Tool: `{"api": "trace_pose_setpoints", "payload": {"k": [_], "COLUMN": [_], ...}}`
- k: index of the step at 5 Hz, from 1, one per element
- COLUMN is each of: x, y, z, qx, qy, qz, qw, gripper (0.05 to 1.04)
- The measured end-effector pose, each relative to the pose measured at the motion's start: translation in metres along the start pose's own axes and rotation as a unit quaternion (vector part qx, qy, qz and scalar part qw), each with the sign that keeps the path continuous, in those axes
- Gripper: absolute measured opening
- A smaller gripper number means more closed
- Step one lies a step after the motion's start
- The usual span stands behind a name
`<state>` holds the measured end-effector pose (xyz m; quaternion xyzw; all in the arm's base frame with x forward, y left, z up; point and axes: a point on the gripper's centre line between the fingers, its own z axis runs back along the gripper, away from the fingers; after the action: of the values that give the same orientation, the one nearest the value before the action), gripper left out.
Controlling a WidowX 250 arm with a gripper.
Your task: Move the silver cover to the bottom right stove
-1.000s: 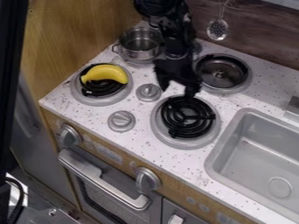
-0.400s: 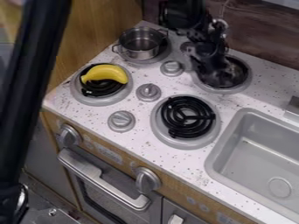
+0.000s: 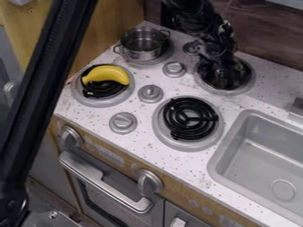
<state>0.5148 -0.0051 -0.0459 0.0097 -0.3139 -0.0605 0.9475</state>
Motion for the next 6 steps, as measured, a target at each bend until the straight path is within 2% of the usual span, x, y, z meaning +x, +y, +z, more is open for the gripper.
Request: {"api": "trace_pose_setpoints", "payload": {"k": [1,2,3,4,5,6], "x": [0.004,0.005,0.002,0.002,0.001,-0.009], "y": [-0.001,-0.001,-0.004,-0.004,-0.007,-0.008], "z": [-0.003,-0.006,-0.005,-0.005,-0.005,0.012], "qx": [0.000,0.001,0.005,0.006,-0.005,-0.004], "qy": [-0.004,0.001,0.018,0.022,0.024,0.021], "qz": [0.003,0.008,0.007,0.008,0.002,-0.006], "qw": [1.0000,1.0000,0.9998,0.9997,0.9997,0.9997], "gripper": [0.996,0.950,0.675,0.408,0.269,0.269]}}
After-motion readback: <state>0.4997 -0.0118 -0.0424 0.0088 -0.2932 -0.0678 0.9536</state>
